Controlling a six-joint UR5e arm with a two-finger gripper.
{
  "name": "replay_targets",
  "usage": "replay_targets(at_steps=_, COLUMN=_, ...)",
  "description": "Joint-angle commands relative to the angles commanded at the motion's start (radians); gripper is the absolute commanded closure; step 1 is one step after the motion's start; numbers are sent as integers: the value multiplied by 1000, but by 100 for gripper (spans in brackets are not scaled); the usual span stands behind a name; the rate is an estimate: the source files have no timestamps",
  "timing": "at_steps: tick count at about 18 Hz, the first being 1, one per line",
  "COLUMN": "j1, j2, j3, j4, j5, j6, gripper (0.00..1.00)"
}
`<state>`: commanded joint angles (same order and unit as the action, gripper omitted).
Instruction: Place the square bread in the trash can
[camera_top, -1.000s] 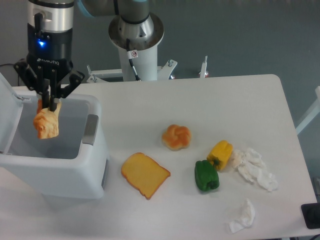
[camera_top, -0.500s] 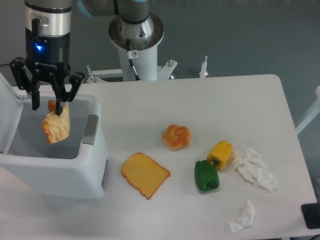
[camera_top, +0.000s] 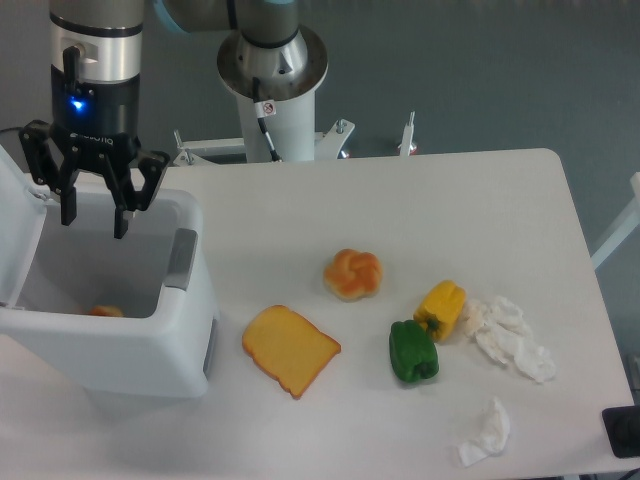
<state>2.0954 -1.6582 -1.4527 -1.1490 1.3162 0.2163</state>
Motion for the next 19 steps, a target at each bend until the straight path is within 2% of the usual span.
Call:
replay_targets(at_steps=2, j1=2, j2=-2, j3=-2, j4=14, j5=5, j6=8, gripper=9)
replay_targets(at_steps=4, j1=3, j2=-2, j3=-2, j4=20, j5=11, j6=23, gripper=0)
replay_targets(at_steps=6, j1=11, j2=0, j3=-2, j4=25, j5=35, j6=57, gripper=0)
replay_targets(at_steps=8, j1=11, j2=2, j3=-2, j4=22, j5=116, j6=130, gripper=0)
replay_targets(at_steps=10, j1=11, j2=3, j3=-3, j4=18, j5=190, j6=149, gripper=0)
replay_targets(at_steps=14, j1=14, j2=-3, j3=-8, j4=15, j5=245, j6=262, gripper=0)
replay_targets(at_steps=19, j1=35, j2=-2, j3=-46, j4=14, j5=298, j6=354, gripper=0)
